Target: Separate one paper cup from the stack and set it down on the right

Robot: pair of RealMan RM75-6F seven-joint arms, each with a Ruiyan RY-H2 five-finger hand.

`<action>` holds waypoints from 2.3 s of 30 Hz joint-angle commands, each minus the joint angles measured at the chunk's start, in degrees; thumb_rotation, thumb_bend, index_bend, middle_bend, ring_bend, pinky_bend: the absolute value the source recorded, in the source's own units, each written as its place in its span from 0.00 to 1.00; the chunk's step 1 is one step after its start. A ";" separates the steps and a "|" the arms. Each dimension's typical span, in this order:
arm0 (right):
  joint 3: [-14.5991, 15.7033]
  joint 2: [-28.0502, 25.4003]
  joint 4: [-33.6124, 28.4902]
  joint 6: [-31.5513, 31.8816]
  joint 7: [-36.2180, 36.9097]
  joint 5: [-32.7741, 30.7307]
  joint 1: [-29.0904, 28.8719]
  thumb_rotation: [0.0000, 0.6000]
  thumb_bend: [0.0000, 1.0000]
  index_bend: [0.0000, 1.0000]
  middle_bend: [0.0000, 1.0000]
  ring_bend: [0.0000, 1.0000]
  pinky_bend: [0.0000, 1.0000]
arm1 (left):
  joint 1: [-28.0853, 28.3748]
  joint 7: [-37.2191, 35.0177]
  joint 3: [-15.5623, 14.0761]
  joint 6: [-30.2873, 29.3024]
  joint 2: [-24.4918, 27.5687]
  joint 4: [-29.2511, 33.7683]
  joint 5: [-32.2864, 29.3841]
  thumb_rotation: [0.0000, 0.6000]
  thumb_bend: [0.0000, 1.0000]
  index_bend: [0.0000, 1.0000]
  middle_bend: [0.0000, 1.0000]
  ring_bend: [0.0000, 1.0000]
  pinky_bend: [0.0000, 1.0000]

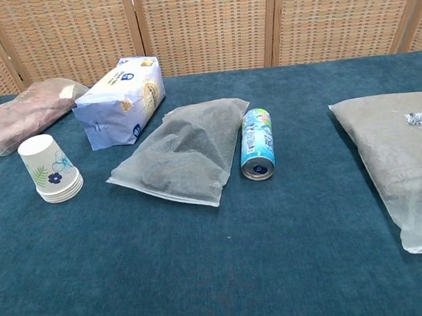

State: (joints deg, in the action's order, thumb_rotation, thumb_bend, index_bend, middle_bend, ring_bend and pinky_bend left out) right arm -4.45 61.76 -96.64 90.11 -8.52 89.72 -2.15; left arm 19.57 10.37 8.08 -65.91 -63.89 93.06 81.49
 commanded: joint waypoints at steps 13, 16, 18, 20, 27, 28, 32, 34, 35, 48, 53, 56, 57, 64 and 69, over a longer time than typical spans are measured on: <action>-0.43 -0.10 1.16 -1.67 1.23 -2.60 -0.33 1.00 0.00 0.00 0.00 0.00 0.00 | 13.99 -0.10 3.32 13.81 -17.26 -18.55 -7.22 1.00 0.00 0.19 0.22 0.21 0.29; -0.46 -0.08 1.21 -1.97 1.46 -2.92 -0.42 1.00 0.00 0.00 0.00 0.00 0.00 | 14.71 0.12 3.23 13.85 -18.96 -20.66 -7.83 1.00 0.00 0.25 0.27 0.25 0.31; -0.49 -0.09 1.31 -2.13 1.63 -3.15 -0.45 1.00 0.00 0.00 0.00 0.00 0.00 | 14.97 0.23 3.08 13.78 -19.59 -21.51 -8.12 1.00 0.00 0.28 0.30 0.27 0.32; -0.60 -0.10 1.41 -2.30 1.78 -3.46 -0.53 1.00 0.00 0.00 0.00 0.00 0.00 | 15.26 0.72 2.60 13.96 -19.87 -22.14 -8.21 1.00 0.00 0.30 0.32 0.28 0.33; -0.51 -0.09 1.48 -2.78 2.02 -3.61 -0.75 1.00 0.00 0.00 0.00 0.00 0.00 | 15.54 1.51 1.69 13.29 -20.46 -22.67 -8.63 1.00 0.00 0.38 0.39 0.37 0.44; -0.49 -0.09 1.46 -2.75 2.02 -3.58 -0.74 1.00 0.00 0.00 0.00 0.00 0.00 | 15.49 1.59 1.62 13.00 -20.54 -22.71 -8.66 1.00 0.00 0.39 0.40 0.38 0.47; -0.47 -0.11 1.47 -2.60 2.23 -3.58 -0.68 1.00 0.00 0.00 0.00 0.00 0.00 | 15.04 1.29 1.43 11.17 -20.86 -22.86 -8.48 1.00 0.04 0.48 0.49 0.45 0.58; -0.45 -0.13 1.46 -2.65 2.29 -3.59 -0.70 1.00 0.00 0.00 0.00 0.00 0.00 | 14.75 0.58 1.53 10.45 -20.72 -22.77 -8.61 1.00 0.05 0.49 0.50 0.46 0.58; -0.41 -0.13 1.45 -2.68 2.29 -3.56 -0.71 1.00 0.00 0.00 0.00 0.00 0.00 | 14.60 0.11 1.63 10.12 -20.61 -22.70 -8.70 1.00 0.05 0.49 0.50 0.46 0.58; -0.40 -0.76 2.39 -4.47 3.44 -1.33 -2.74 1.00 0.00 0.00 0.00 0.00 0.00 | 11.42 -32.42 5.30 6.23 -15.35 -14.12 -5.10 1.00 0.05 0.49 0.50 0.46 0.59; -1.00 -1.30 5.50 -5.42 5.67 1.64 -5.20 1.00 0.00 0.00 0.00 0.00 0.00 | 11.97 -47.03 6.80 7.31 -15.23 -12.41 -3.92 1.00 0.05 0.49 0.50 0.46 0.59; -1.45 -1.34 7.78 -6.32 7.56 3.76 -7.35 1.00 0.00 0.01 0.00 0.00 0.00 | 13.32 -55.15 7.11 8.67 -16.43 -12.18 -2.42 1.00 0.05 0.49 0.50 0.46 0.59; -1.58 -1.29 8.68 -6.58 8.76 4.83 -8.32 1.00 0.00 0.02 0.00 0.00 0.00 | 13.89 -58.47 7.28 9.26 -17.00 -11.87 -2.02 1.00 0.05 0.49 0.50 0.46 0.59; -2.94 -0.75 12.73 -6.05 16.04 9.92 -13.54 1.00 0.00 0.08 0.03 0.00 0.00 | 18.26 -70.13 9.30 12.19 -22.57 -10.74 -2.23 1.00 0.05 0.50 0.50 0.46 0.59; -4.01 -1.33 13.16 -6.06 18.12 10.85 -16.13 1.00 0.00 0.12 0.05 0.00 0.00 | 22.16 -69.87 10.70 14.95 -27.03 -11.62 -3.97 1.00 0.07 0.50 0.50 0.46 0.59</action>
State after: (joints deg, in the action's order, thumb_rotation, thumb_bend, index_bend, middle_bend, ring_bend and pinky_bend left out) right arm -8.11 60.64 -83.58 84.06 9.20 100.24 -17.80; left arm 39.99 -59.66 17.83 -52.44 -89.12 81.75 78.38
